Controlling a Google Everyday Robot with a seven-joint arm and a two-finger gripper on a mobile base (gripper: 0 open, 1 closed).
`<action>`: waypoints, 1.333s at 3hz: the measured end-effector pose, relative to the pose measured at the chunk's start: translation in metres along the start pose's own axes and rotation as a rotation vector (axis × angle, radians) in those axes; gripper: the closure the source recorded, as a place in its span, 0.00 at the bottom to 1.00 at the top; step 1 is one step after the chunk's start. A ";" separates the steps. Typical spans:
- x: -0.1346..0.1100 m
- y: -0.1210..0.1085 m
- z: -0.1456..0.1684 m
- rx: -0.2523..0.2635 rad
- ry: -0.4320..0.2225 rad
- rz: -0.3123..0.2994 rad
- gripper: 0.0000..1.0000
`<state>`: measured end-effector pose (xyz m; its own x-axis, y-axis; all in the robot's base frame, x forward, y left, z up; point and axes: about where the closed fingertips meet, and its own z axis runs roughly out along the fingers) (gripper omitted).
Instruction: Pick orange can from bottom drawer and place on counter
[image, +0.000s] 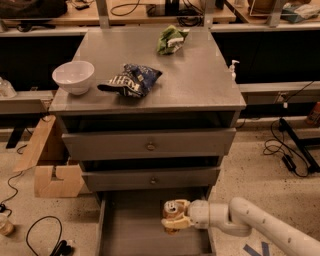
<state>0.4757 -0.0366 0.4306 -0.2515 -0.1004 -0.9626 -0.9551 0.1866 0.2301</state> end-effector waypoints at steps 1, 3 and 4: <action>-0.073 -0.014 -0.047 0.055 -0.036 0.022 1.00; -0.146 -0.021 -0.082 0.129 -0.039 0.046 1.00; -0.216 -0.009 -0.118 0.216 -0.098 -0.001 1.00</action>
Offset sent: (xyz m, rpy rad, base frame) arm 0.0641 -0.1129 0.1917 -0.0251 0.0725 -0.2315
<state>0.5201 -0.1323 0.6535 -0.2245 -0.0070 -0.9744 -0.8971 0.3920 0.2039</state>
